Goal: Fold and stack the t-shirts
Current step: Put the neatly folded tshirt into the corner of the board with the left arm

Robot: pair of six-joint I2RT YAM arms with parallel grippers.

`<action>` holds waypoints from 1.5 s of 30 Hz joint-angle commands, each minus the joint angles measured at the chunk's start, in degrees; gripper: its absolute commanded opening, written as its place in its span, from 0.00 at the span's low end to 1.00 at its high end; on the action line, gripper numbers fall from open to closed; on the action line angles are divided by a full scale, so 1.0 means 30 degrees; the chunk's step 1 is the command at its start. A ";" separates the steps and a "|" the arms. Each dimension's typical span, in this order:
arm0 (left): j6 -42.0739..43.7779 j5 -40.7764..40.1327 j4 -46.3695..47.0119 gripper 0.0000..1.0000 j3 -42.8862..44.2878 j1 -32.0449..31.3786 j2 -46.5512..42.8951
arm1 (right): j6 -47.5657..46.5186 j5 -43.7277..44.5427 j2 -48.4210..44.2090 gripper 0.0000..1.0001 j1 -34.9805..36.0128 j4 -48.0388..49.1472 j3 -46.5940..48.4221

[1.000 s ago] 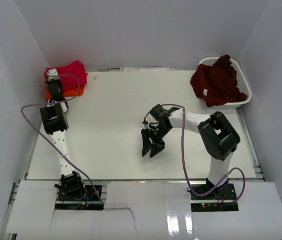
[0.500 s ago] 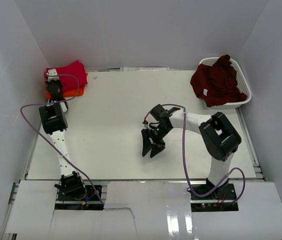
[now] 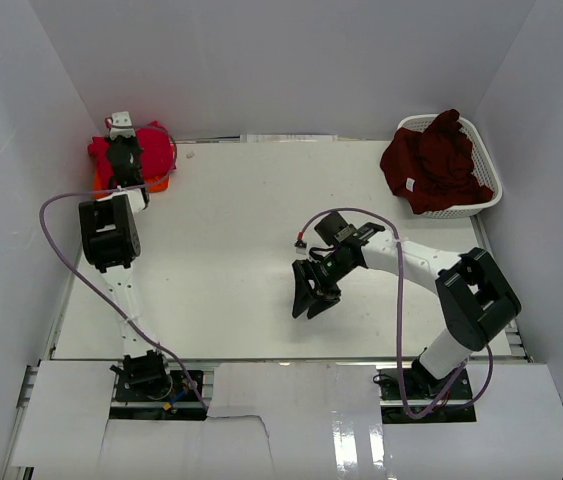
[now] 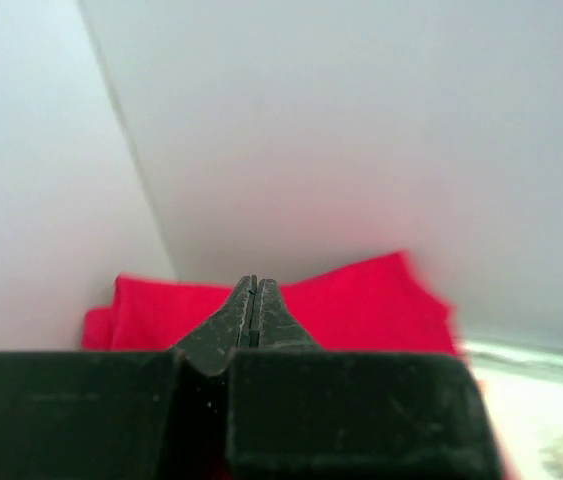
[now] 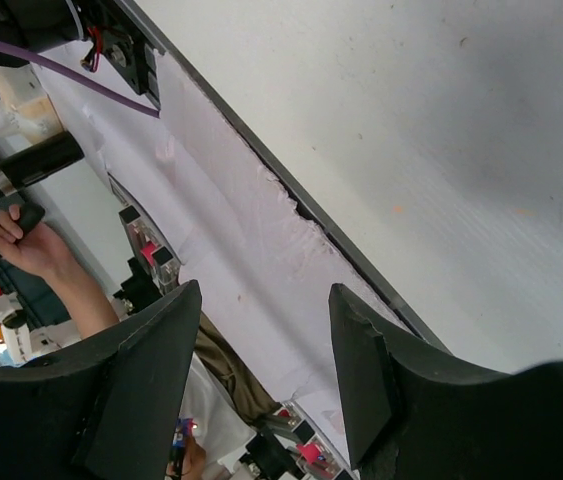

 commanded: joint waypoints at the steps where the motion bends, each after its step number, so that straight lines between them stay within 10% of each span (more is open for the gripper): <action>1: 0.0075 -0.0821 -0.0652 0.00 -0.1224 -0.0814 -0.3621 | -0.0174 -0.0063 -0.1286 0.61 0.0127 0.0627 -0.0391; 11: -0.1528 -0.4393 -0.7587 0.00 -0.6207 -0.1872 -1.1493 | -0.0057 0.0112 -0.3865 0.61 0.0127 0.1273 -0.1124; 31: -0.7661 -0.1356 -2.5966 0.00 -0.9809 -0.1901 -2.3303 | -0.0350 0.1079 -0.5949 0.61 0.0157 0.1332 -0.1534; 34: -0.7544 -0.1233 -2.6521 0.17 -1.0602 -0.1901 -2.4743 | -0.0496 0.0963 -0.5685 0.61 0.0157 0.1449 -0.1389; 41: -0.6665 -0.1613 -2.8425 0.93 -0.9901 -0.1930 -2.5393 | -0.0556 0.0933 -0.5391 0.61 0.0156 0.1596 -0.1329; 45: -0.6635 -0.1820 -2.8897 0.98 -0.9549 -0.1901 -2.5685 | -0.0526 0.1050 -0.5508 0.62 0.0127 0.1654 -0.1358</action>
